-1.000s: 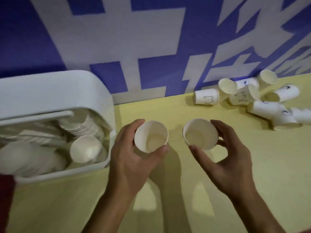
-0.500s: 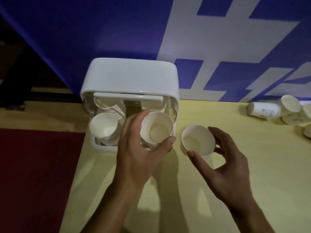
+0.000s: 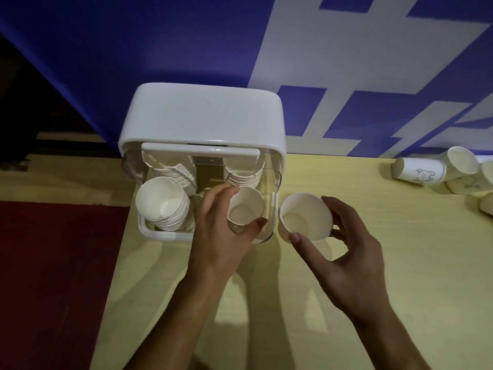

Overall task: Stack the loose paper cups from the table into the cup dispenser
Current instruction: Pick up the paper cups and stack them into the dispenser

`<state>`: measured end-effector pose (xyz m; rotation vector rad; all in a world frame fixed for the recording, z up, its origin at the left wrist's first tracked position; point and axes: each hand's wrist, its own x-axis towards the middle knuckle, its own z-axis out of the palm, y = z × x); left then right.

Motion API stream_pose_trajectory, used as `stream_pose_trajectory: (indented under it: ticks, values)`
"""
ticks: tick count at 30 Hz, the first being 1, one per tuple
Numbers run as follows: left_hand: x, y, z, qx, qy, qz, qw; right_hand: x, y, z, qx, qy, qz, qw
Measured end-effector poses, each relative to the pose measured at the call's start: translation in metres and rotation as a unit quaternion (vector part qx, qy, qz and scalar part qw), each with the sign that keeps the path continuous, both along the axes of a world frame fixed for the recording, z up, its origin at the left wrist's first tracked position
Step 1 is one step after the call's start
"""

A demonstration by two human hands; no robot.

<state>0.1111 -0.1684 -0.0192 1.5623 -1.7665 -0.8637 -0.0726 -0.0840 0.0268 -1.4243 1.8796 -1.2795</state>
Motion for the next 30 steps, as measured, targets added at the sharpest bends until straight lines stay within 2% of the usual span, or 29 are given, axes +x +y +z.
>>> stream_pose_trajectory:
  ticks: [12, 18, 24, 30]
  values:
    - [0.008, 0.007, 0.001, 0.057, 0.088, 0.009, 0.994, 0.014, -0.02, 0.005, -0.025, 0.002, 0.002, 1.0]
    - [0.018, 0.011, 0.045, 0.004, 0.194, 0.041, 0.98, 0.039, -0.036, 0.012, -0.031, -0.015, 0.022, 0.999]
    - [0.017, 0.004, 0.041, 0.032, 0.187, 0.032, 0.981, 0.062, -0.048, -0.004, -0.031, -0.01, 0.061, 0.998]
    - [0.019, 0.001, 0.019, 0.075, 0.168, 0.049, 0.982, 0.061, -0.051, -0.039, -0.01, 0.095, 0.039, 0.995]
